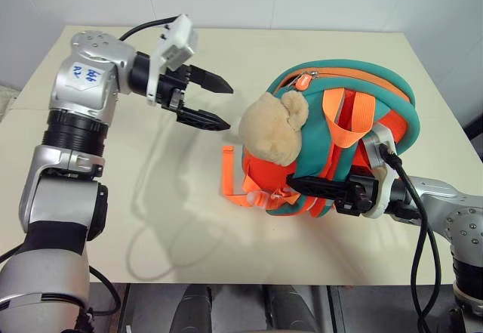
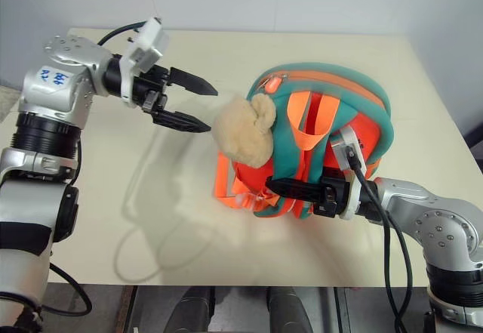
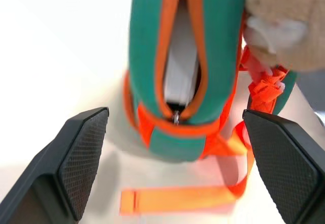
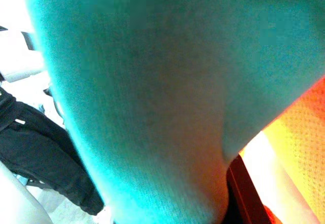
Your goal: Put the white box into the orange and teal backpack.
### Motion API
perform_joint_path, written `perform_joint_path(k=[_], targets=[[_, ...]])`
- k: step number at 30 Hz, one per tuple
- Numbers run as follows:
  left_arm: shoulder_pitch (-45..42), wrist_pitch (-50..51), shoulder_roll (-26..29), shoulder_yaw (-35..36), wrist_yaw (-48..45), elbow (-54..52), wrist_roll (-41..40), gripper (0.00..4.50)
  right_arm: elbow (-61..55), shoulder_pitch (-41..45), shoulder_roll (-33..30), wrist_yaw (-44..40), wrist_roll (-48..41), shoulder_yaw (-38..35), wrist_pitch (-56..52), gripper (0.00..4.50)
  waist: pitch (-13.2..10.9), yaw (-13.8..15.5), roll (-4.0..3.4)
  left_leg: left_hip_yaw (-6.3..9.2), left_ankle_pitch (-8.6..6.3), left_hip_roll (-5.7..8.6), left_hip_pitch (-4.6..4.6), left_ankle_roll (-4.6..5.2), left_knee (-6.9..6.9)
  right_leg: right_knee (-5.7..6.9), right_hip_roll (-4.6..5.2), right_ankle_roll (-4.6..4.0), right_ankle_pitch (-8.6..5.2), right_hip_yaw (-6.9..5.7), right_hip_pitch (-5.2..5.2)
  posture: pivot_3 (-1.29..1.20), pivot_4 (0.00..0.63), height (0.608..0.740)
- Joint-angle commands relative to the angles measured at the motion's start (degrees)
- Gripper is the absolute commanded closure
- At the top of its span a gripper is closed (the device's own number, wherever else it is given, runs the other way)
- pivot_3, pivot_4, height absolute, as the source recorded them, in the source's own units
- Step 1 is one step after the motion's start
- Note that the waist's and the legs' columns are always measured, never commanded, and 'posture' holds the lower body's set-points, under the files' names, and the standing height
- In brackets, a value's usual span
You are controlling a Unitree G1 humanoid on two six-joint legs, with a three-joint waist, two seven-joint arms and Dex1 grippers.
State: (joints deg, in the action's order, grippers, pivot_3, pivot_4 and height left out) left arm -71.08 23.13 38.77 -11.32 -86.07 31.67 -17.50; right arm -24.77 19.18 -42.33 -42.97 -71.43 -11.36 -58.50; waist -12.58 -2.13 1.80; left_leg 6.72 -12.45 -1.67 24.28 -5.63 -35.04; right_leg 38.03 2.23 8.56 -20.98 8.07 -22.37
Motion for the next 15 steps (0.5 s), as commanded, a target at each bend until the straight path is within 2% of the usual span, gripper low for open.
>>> perform_joint_path(k=[1,5,6,8,10,15], targets=[[1.1,-2.0,0.7,2.1,-4.4,-2.8,-1.4,0.38,-1.0,0.2,0.6,-0.2,-0.5,-0.5,1.4,4.39,0.0,0.3,0.00,0.00,0.00,0.00,0.00,0.00,-0.01,0.00,0.00,0.00,0.00,0.00,0.00,0.00,0.150,0.740],[3.2,-2.9,0.2,2.1,-2.2,-3.7,-0.7,1.36,-0.7,0.7,1.0,-0.2,-0.1,0.0,1.5,4.39,0.0,0.4,0.00,0.01,0.01,0.00,0.00,0.00,-0.05,0.02,0.00,0.02,0.02,0.00,0.02,0.00,0.150,0.740],[3.7,-3.7,-0.1,1.9,-2.4,-4.4,-0.6,1.77,-0.6,0.8,1.1,-0.2,0.0,0.0,1.5,4.39,0.0,0.4,0.00,0.01,0.01,0.00,0.00,0.00,-0.05,0.01,0.00,0.02,0.02,0.00,0.02,0.00,0.150,0.740],[4.0,-3.4,-1.1,1.9,-1.5,-5.0,-0.7,2.25,-0.5,1.0,1.1,-0.2,0.2,0.0,1.4,4.39,0.0,0.4,0.00,0.01,0.01,0.00,0.00,0.00,-0.05,0.02,0.00,0.02,0.02,-0.01,0.01,0.00,0.150,0.740],[4.1,-3.4,-1.9,2.1,-1.0,-5.4,-0.8,2.97,-0.4,1.0,1.1,-0.3,0.3,-0.1,1.4,4.39,0.0,0.4,0.00,0.00,0.01,0.00,0.00,0.00,-0.05,0.02,0.00,0.02,0.02,0.00,0.01,0.00,0.150,0.740],[3.7,-4.2,-5.7,1.8,1.1,-4.3,0.1,4.44,-0.6,0.9,1.3,0.1,0.3,-0.3,1.5,4.39,0.0,0.4,0.00,0.01,0.01,0.00,0.00,0.00,-0.05,0.02,0.00,0.02,0.02,0.00,0.02,0.00,0.150,0.740]])
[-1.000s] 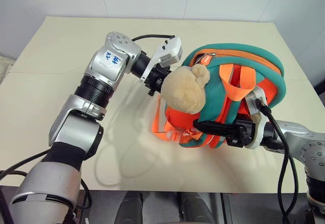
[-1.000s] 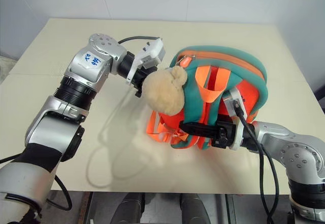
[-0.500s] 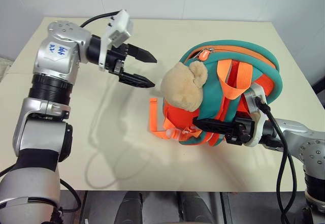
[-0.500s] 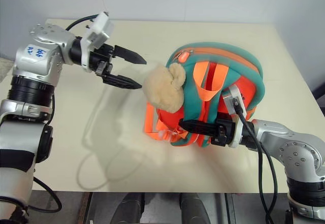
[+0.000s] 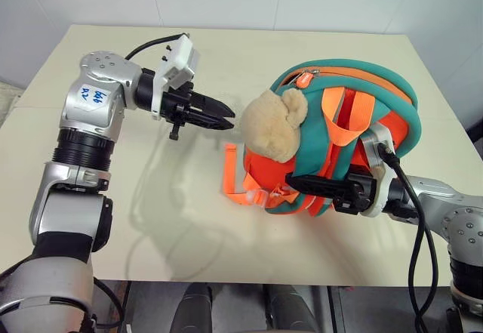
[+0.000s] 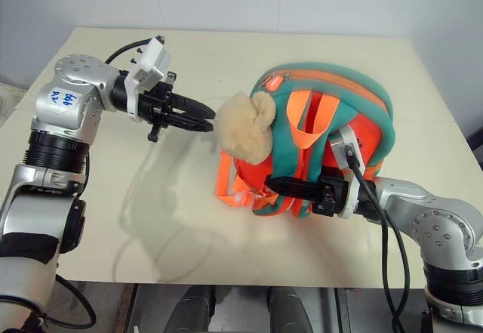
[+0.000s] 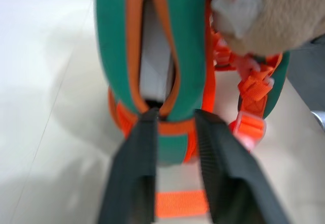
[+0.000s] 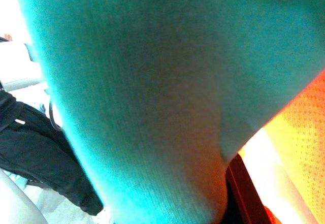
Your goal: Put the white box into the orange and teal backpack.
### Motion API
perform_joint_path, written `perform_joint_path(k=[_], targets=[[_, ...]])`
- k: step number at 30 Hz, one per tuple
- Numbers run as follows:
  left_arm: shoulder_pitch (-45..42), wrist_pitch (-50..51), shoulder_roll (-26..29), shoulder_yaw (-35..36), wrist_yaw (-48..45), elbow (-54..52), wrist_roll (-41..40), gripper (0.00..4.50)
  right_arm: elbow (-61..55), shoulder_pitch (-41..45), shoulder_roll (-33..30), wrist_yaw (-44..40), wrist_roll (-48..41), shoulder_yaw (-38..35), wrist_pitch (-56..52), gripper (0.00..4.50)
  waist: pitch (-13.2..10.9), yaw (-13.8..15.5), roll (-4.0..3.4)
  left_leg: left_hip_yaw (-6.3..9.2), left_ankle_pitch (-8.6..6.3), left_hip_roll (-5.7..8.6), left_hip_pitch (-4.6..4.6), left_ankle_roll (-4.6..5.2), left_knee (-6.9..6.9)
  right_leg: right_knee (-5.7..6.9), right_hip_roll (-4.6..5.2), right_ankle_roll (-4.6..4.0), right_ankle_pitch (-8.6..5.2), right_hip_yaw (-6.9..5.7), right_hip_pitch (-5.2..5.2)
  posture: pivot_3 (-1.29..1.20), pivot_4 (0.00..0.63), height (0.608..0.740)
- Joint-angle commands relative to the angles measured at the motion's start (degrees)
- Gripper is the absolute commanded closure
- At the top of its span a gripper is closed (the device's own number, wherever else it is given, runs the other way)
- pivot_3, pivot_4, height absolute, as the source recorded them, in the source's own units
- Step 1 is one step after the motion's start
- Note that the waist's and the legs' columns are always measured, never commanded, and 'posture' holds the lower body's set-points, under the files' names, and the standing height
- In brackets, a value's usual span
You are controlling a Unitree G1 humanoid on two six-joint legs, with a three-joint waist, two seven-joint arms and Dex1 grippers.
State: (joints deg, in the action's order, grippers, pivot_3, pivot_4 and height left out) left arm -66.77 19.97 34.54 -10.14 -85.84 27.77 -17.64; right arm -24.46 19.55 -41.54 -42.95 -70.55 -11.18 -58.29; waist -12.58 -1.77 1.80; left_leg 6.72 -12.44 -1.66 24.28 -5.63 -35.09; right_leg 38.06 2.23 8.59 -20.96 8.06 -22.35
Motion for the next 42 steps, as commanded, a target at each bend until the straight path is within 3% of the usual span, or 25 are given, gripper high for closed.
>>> perform_joint_path(k=[1,15,21,24,31,36,42], targets=[[-0.7,-1.3,-2.3,0.6,1.3,-0.1,0.6,4.47,-1.0,0.4,0.6,0.3,-0.6,-0.6,1.3,4.39,0.0,0.0,0.00,0.00,0.00,0.00,0.00,0.00,0.00,0.00,0.00,0.00,0.00,0.00,0.00,0.00,0.150,0.740],[-0.7,-11.2,-11.5,-0.3,9.6,7.4,7.4,4.47,-2.7,-1.5,2.0,2.8,-1.2,-1.5,2.6,4.39,0.0,0.1,0.00,0.00,0.01,0.02,-0.01,0.02,-0.01,0.01,0.00,0.02,0.01,0.00,0.00,0.00,0.150,0.740],[0.8,-9.8,-15.4,-0.8,8.3,6.5,6.3,4.47,-3.5,-2.1,2.6,4.0,-1.5,-1.6,3.3,4.39,0.0,0.1,0.00,0.00,0.01,0.03,-0.01,0.02,-0.03,0.01,0.01,0.03,0.01,0.00,0.02,0.00,0.150,0.740],[0.7,-9.5,-15.5,-0.3,8.8,6.6,6.4,4.47,-4.0,-2.5,2.7,4.7,-1.9,-1.7,3.5,4.39,0.0,0.2,0.00,0.00,0.01,0.03,-0.01,0.02,-0.03,0.01,0.01,0.03,0.01,0.00,0.02,0.00,0.150,0.740],[-0.6,-9.7,-7.1,3.8,7.6,7.4,6.2,4.47,-4.0,-3.4,2.4,5.2,-2.0,-2.1,3.8,4.39,0.0,-0.3,0.00,0.00,0.02,0.02,-0.02,0.03,-0.01,0.03,0.00,0.03,0.02,0.01,0.00,0.00,0.150,0.740],[-0.7,-6.3,-2.1,7.0,6.3,6.3,3.7,3.41,-3.4,-2.8,2.5,4.9,-1.6,-1.5,3.9,4.39,0.0,-0.2,0.00,0.01,0.02,0.02,-0.03,0.03,-0.01,0.05,0.00,0.03,0.02,0.01,0.00,0.00,0.150,0.740],[6.0,7.4,1.1,11.3,4.0,-11.5,-6.5,1.65,-1.8,-2.1,1.4,2.7,-0.2,-1.0,3.9,4.39,0.0,0.0,0.00,0.02,0.02,0.00,-0.02,0.03,0.03,0.00,0.01,0.02,0.01,0.00,0.02,0.00,0.150,0.740]])
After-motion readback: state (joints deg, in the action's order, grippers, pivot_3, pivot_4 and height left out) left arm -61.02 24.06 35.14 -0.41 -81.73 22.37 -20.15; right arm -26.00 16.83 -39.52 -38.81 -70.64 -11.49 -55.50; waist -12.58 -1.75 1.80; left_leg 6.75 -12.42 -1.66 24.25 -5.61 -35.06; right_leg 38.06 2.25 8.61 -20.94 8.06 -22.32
